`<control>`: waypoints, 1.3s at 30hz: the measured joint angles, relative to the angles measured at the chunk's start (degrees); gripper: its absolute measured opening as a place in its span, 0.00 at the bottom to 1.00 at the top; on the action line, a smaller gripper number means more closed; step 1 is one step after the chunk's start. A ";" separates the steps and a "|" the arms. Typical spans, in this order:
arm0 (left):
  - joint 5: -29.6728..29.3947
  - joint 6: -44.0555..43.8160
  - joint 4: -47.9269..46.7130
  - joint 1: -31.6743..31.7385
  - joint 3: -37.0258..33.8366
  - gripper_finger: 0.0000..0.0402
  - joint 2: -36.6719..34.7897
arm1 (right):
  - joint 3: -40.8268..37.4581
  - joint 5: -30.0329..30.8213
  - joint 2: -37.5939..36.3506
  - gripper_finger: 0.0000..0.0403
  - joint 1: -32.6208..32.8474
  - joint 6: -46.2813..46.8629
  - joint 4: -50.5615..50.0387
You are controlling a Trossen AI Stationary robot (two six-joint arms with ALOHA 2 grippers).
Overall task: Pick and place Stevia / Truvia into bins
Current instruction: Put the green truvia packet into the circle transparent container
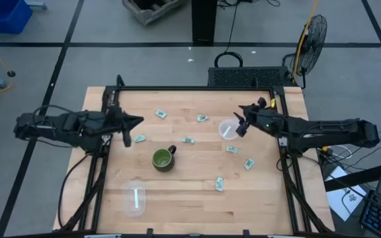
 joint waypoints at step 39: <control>-13.11 4.75 -2.35 0.02 3.65 0.06 10.84 | -11.90 -6.38 -0.22 0.41 -9.07 10.67 2.69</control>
